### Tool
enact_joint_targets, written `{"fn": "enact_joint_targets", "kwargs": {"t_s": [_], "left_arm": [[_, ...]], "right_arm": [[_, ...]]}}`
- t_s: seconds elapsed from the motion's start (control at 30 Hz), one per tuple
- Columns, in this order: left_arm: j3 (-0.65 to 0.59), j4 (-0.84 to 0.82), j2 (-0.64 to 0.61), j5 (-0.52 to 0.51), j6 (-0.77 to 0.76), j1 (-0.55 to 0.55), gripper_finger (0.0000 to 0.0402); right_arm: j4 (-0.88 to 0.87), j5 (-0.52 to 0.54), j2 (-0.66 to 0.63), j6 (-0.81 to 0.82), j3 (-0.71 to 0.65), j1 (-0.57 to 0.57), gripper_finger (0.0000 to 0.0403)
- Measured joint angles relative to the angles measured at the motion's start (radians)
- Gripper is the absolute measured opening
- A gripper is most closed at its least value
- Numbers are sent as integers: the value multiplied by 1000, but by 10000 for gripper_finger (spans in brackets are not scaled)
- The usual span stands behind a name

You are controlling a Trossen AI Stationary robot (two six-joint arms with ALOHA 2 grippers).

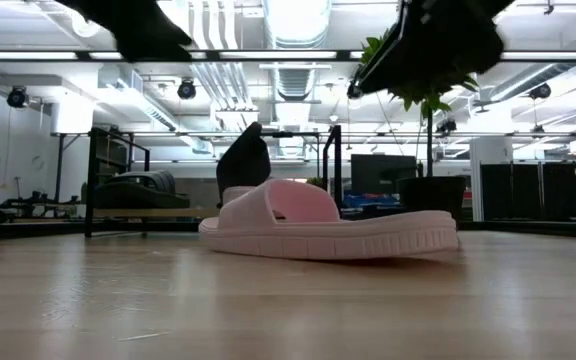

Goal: Pick and place slides into the shelf
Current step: Adjust the black slipper on the shelf

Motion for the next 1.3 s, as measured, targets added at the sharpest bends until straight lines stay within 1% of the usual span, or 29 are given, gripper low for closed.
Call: {"fn": "enact_joint_targets", "kwargs": {"t_s": [0.07,0.13,0.2,0.27,0.33,0.43,0.5,0.67,0.8,0.97,1.1,1.17,1.23,1.3], "left_arm": [[-2,15,77,-57,45,-4,217],[-3,41,144,-160,85,-20,217],[5,88,202,-275,127,-42,217],[5,140,255,-359,180,-74,217],[5,216,287,-410,220,-104,217],[6,298,327,-486,233,-133,217],[6,316,363,-527,233,-146,217],[9,437,459,-655,248,-157,217],[10,503,506,-687,259,-159,217],[25,502,551,-715,238,-161,217],[38,532,610,-775,223,-161,217],[44,542,646,-838,229,-161,217],[48,575,675,-879,256,-162,217],[47,626,696,-894,270,-162,217]], "right_arm": [[-67,77,-23,52,-1,0,178],[-116,126,-54,101,-11,0,178],[-141,152,-90,139,-27,0,178],[-138,156,-132,145,-49,0,178],[-141,155,-173,145,-73,0,178],[-138,152,-238,145,-109,0,178],[-131,156,-281,148,-131,0,178],[-132,167,-393,152,-191,0,178],[-132,167,-466,178,-234,0,178],[-118,168,-515,186,-276,0,178],[-100,168,-532,186,-298,0,178],[-95,167,-532,185,-301,0,178],[-95,167,-531,184,-304,0,178],[-93,168,-529,179,-303,0,178]]}}
